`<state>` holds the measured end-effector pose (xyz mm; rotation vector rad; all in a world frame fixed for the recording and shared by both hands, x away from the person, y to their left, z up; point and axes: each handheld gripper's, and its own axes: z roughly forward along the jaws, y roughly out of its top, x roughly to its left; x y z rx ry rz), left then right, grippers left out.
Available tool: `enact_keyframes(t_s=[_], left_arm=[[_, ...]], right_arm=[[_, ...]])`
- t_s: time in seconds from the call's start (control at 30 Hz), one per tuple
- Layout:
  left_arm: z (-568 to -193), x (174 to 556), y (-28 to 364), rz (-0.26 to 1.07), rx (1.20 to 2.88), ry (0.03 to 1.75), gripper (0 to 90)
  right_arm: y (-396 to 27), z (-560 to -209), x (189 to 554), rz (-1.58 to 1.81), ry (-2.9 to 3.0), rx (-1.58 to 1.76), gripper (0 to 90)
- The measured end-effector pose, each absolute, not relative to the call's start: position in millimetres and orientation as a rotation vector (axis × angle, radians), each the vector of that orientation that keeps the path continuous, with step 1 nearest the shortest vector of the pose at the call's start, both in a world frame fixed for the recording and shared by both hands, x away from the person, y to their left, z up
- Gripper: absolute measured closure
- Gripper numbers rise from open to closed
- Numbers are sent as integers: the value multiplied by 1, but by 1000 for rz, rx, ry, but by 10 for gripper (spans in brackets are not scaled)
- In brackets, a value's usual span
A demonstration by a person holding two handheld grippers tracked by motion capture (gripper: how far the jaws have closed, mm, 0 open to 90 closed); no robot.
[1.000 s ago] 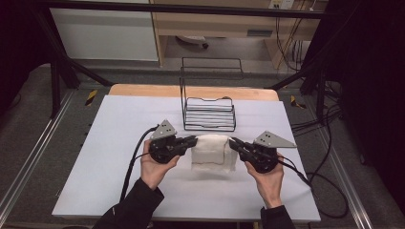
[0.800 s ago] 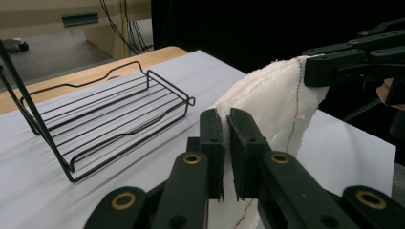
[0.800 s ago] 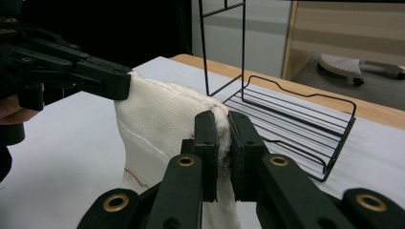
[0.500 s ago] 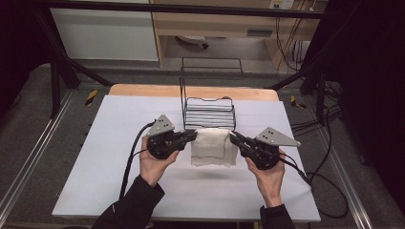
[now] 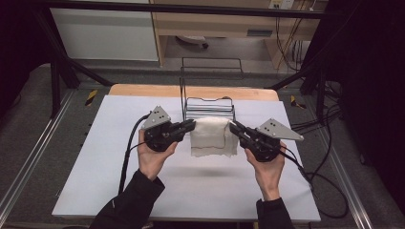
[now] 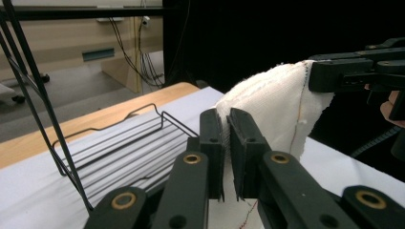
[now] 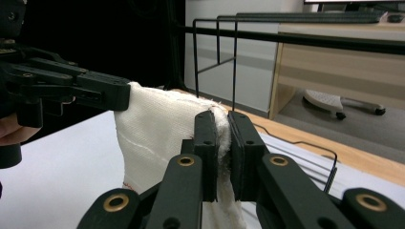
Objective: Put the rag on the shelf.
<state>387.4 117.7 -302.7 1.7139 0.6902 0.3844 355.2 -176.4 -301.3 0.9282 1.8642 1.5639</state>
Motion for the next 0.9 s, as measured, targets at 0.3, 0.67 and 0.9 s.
enact_keyframes(t_s=[0.3,0.67,0.9], left_arm=[[-287,392,120,420,1660,680,842],[-273,395,118,444,1626,664,843],[-265,398,116,456,1602,654,843]], right_arm=[[-173,-289,360,1571,1817,896,834],[-173,-273,364,1580,1771,874,834],[-173,-263,367,1582,1741,859,833]])
